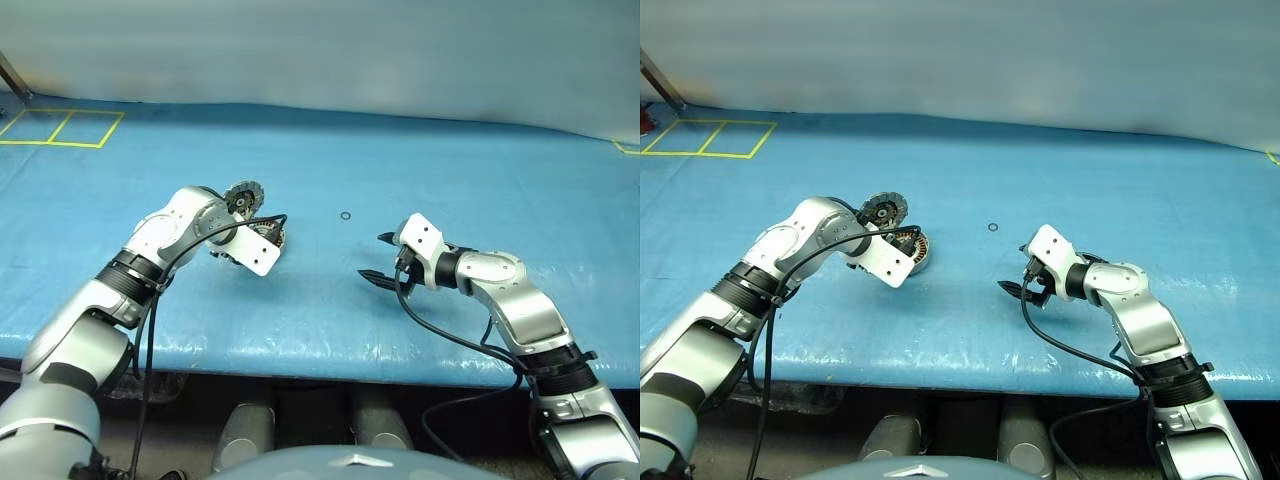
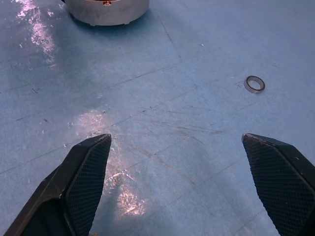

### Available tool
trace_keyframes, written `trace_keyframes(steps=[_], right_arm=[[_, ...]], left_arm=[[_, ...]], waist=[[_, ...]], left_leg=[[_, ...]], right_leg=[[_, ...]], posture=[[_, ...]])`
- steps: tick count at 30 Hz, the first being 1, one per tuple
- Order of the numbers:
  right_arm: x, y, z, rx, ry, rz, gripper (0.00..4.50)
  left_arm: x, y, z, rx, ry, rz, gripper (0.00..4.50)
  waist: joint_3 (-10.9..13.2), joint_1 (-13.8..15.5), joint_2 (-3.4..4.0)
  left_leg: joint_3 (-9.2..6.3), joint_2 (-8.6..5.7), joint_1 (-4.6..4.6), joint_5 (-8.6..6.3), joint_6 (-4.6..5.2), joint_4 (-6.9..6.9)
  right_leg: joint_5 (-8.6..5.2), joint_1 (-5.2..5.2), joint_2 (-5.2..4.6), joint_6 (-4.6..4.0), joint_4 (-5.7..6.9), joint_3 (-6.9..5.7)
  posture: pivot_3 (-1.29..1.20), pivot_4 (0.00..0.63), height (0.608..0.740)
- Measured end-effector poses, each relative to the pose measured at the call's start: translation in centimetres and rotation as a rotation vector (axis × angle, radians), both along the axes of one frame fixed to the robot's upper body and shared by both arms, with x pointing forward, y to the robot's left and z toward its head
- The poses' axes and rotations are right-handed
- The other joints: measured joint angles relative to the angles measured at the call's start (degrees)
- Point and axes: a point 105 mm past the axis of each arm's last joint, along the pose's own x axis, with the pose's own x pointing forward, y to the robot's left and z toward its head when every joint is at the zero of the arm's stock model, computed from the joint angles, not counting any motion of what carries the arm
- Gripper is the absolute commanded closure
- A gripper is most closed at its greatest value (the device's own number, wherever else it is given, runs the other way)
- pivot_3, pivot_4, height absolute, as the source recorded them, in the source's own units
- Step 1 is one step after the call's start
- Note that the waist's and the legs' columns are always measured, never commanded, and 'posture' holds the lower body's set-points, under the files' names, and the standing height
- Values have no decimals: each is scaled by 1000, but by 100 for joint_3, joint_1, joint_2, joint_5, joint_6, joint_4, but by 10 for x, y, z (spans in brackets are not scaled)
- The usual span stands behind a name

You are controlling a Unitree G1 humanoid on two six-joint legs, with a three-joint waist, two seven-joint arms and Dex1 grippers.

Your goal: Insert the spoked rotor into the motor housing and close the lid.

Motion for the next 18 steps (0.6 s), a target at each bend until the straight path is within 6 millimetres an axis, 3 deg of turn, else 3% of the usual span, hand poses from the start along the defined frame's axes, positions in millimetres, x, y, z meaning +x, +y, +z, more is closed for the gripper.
trace_keyframes(steps=[18], right_arm=[[-12, -8, -10, 62, 2, -103, 0]], left_arm=[[-32, -43, -2, -13, 4, -346, 2433]], waist=[[6, 19, -9]], left_leg=[[0, -3, -13, -4, 7, 0]], right_leg=[[-3, -5, -4, -4, -9, 0]], posture=[[0, 150, 740]])
